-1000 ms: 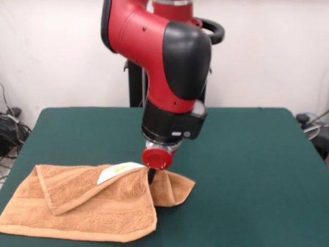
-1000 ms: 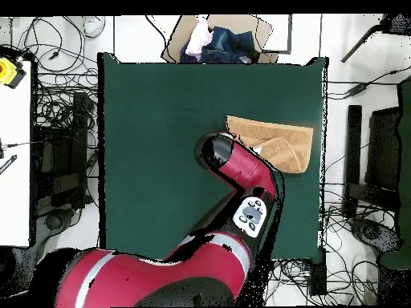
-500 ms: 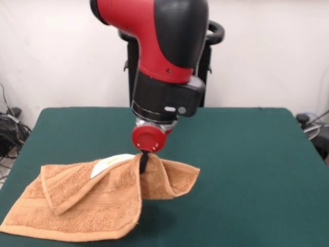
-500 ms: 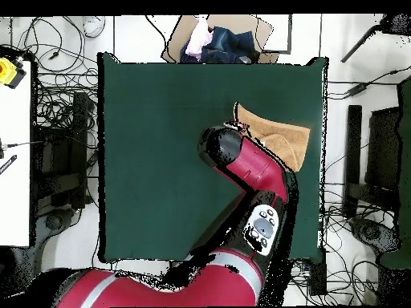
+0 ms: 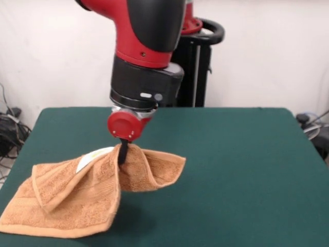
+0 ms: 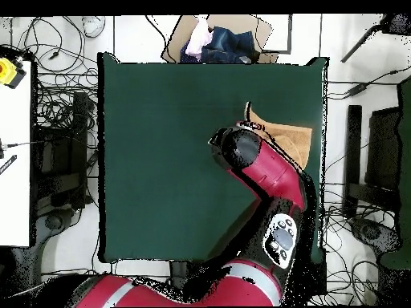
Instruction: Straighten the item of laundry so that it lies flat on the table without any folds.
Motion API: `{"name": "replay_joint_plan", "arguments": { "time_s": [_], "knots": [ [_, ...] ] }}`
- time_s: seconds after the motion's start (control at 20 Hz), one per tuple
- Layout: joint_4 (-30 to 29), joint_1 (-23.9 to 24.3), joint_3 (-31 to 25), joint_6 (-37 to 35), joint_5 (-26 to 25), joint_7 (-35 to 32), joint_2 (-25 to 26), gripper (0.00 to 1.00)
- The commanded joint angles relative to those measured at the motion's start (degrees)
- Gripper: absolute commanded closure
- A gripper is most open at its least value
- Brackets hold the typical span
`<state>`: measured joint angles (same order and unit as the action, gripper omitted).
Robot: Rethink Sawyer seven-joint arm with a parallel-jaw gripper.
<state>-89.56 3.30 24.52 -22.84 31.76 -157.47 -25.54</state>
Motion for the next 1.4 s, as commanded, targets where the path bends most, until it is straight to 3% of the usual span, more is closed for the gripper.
{"name": "replay_joint_plan", "arguments": {
  "time_s": [0.05, 0.3, 0.4, 0.45, 0.6, 0.7, 0.95, 1.2, 1.4],
  "knots": [
    [-3.6, 0.0, -4.4, -2.3, -1.6, -5.1, 1.1, 1.00],
    [-2.6, 2.1, -7.0, 1.7, -2.9, -1.7, 2.6, 1.00],
    [-3.1, 5.2, -10.8, 6.0, -3.9, 1.5, 2.8, 1.00],
    [-3.6, 7.2, -13.4, 8.4, -4.8, 3.3, 2.6, 1.00],
    [-4.9, 17.2, -28.8, 20.9, -11.5, 6.8, 3.8, 1.00],
    [-3.4, 19.7, -35.0, 24.8, -13.8, 3.2, 5.9, 1.00],
    [1.5, 15.4, -32.6, 21.8, -11.6, -3.6, 7.7, 1.00],
    [0.0, 18.4, -36.3, 22.2, -14.5, -1.8, 7.5, 1.00],
    [-0.3, 18.6, -36.2, 21.4, -15.4, -1.2, 7.7, 1.00]
  ]
}}
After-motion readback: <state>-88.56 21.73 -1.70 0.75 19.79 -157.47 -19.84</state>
